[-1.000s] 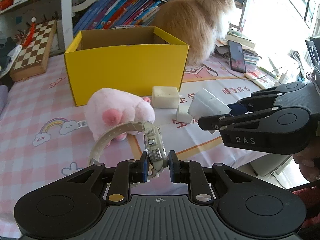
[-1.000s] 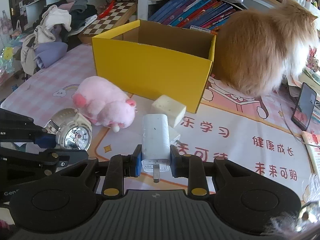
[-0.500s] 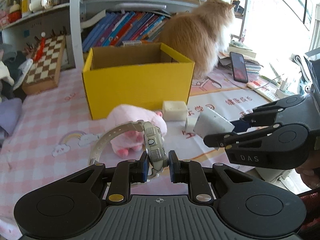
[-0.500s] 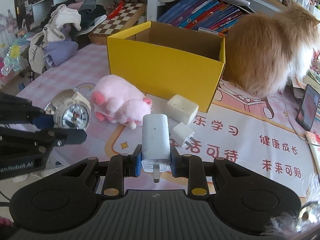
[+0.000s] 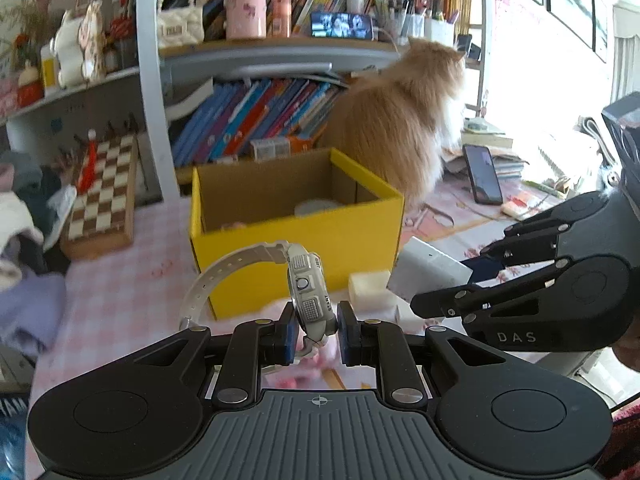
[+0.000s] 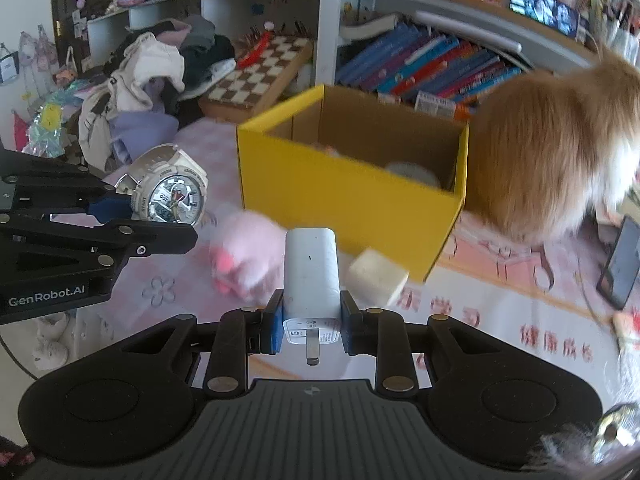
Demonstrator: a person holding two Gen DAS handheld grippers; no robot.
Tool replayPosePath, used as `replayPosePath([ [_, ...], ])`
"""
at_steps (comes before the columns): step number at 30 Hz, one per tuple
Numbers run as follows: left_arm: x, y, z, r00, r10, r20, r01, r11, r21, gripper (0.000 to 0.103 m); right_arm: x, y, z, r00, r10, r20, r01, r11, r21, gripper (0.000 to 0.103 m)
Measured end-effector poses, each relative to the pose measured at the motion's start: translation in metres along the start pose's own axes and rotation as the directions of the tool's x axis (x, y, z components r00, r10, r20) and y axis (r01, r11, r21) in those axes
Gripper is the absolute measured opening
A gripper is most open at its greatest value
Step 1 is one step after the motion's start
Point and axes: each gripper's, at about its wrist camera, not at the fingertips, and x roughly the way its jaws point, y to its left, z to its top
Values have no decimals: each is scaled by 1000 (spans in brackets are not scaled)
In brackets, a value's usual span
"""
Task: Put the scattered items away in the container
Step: 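Lift the watch with the left tool while the right tool lifts the charger, then carry the watch with the left tool while the right tool carries the charger over the box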
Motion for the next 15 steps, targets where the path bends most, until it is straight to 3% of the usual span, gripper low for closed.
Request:
replayPosePath([
  [15, 23, 22, 67, 992, 65, 105, -74, 994, 81, 18, 7, -39, 79, 992, 6, 124, 7, 995, -104, 25],
])
